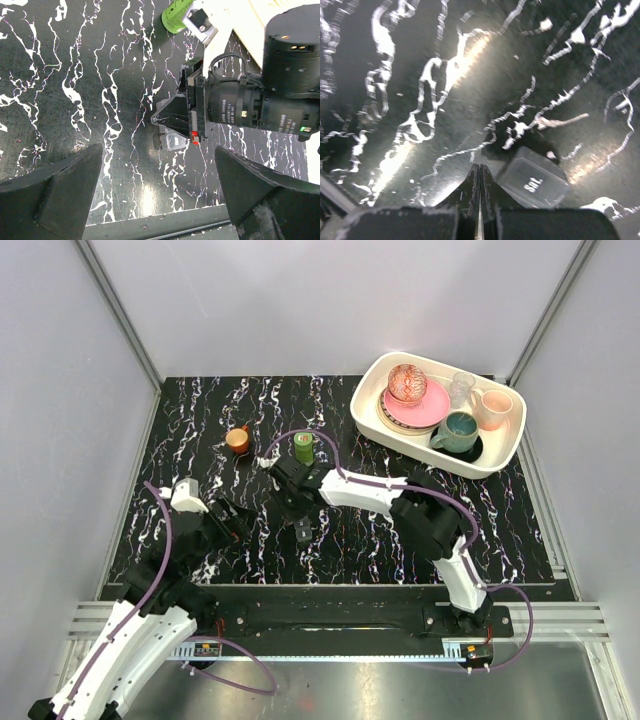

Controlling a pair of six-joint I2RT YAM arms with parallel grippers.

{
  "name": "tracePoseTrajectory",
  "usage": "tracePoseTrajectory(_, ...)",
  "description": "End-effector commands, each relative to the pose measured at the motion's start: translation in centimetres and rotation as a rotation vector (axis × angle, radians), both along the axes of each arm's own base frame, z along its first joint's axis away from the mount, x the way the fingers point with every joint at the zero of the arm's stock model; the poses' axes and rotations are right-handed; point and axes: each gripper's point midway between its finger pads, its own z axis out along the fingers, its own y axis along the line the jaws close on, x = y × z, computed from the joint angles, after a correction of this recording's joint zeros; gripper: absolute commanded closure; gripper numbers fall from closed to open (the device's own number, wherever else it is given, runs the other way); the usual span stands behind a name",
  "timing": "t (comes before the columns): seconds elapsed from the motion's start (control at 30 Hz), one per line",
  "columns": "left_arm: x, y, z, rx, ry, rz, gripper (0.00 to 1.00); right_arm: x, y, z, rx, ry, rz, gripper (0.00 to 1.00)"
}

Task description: Sort the pills into containers

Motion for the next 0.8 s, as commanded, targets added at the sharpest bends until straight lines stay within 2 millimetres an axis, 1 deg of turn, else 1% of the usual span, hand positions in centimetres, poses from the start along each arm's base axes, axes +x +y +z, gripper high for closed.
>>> tracePoseTrajectory(0.0, 0.2, 0.1, 0.3, -0.018, -0.014, 0.017, 0.01, 1.6, -2.2, -0.4, -0.155, -0.075, -0.025, 1.00)
tracePoseTrajectory(0.03, 0.2, 0.0, 0.2, -0.017, -0.011, 0.016, 0.01, 1.7, -2.9, -1.0, -0.193, -0.076, -0.035, 1.00)
tracePoseTrajectory(0.07, 0.2, 0.0, 0.2, -0.016, -0.008, 0.016, 0.01, 2.0, -3.1, -1.0, -0.207, -0.087, -0.042, 1.00)
tracePoseTrajectory(0.1, 0.2, 0.0, 0.0, -0.015, -0.004, 0.017, 0.01, 2.5, -3.7, -1.1, -0.234, -0.115, -0.063, 1.00)
tracePoseTrajectory(0.2, 0.2, 0.0, -0.1, -0.019, 0.002, 0.020, 0.01, 3.2, -5.6, -1.2, -0.280, -0.138, -0.117, 1.00)
tracePoseTrajectory(0.23, 0.2, -0.1, -0.1, -0.021, 0.002, 0.019, 0.01, 3.1, -6.4, -1.2, -0.288, -0.135, -0.127, 1.00)
tracePoseTrajectory(0.27, 0.2, -0.1, -0.1, -0.022, 0.004, 0.018, 0.01, 3.5, -7.2, -1.3, -0.291, -0.124, -0.158, 1.00)
tracePoseTrajectory(0.33, 0.3, -0.2, -0.2, -0.027, 0.002, 0.015, 0.01, 3.6, -8.6, -1.4, -0.292, -0.111, -0.192, 1.00)
tracePoseTrajectory(0.37, 0.3, -0.3, -0.2, -0.025, 0.004, 0.013, 0.01, 4.1, -9.4, -1.4, -0.284, -0.101, -0.227, 1.00)
tracePoseTrajectory(0.4, 0.3, -0.3, -0.3, -0.026, 0.004, 0.010, 0.01, 4.1, -10.0, -1.4, -0.279, -0.091, -0.241, 1.00)
tracePoseTrajectory(0.43, 0.3, -0.4, -0.3, -0.026, 0.006, 0.008, 0.01, 3.8, -10.9, -1.4, -0.266, -0.088, -0.258, 1.00)
tracePoseTrajectory(0.5, 0.4, -0.5, -0.4, -0.027, 0.008, 0.004, 0.01, 4.0, -12.1, -1.5, -0.249, -0.067, -0.297, 1.00)
tracePoseTrajectory(0.53, 0.4, -0.5, -0.5, -0.030, 0.011, 0.004, 0.01, 3.7, -12.9, -1.7, -0.247, -0.063, -0.306, 1.00)
tracePoseTrajectory(0.6, 0.4, -0.6, -0.4, -0.032, 0.008, 0.000, 0.01, 3.5, -13.9, -1.9, -0.249, -0.054, -0.327, 1.00)
tracePoseTrajectory(0.63, 0.4, -0.6, -0.5, -0.032, 0.012, -0.001, 0.01, 2.9, -14.6, -2.1, -0.257, -0.049, -0.328, 1.00)
tracePoseTrajectory(0.67, 0.4, -0.7, -0.5, -0.034, 0.011, -0.002, 0.01, 2.6, -14.9, -2.3, -0.260, -0.045, -0.335, 1.00)
tracePoseTrajectory(0.7, 0.4, -0.7, -0.4, -0.033, 0.010, -0.003, 0.01, 2.4, -15.0, -2.0, -0.249, -0.043, -0.336, 1.00)
tracePoseTrajectory(0.73, 0.4, -0.7, -0.5, -0.032, 0.011, -0.005, 0.01, 1.6, -15.7, -2.6, -0.263, -0.029, -0.340, 1.00)
tracePoseTrajectory(0.77, 0.4, -0.7, -0.5, -0.032, 0.013, -0.004, 0.01, 1.2, -15.8, -2.6, -0.250, -0.015, -0.346, 1.00)
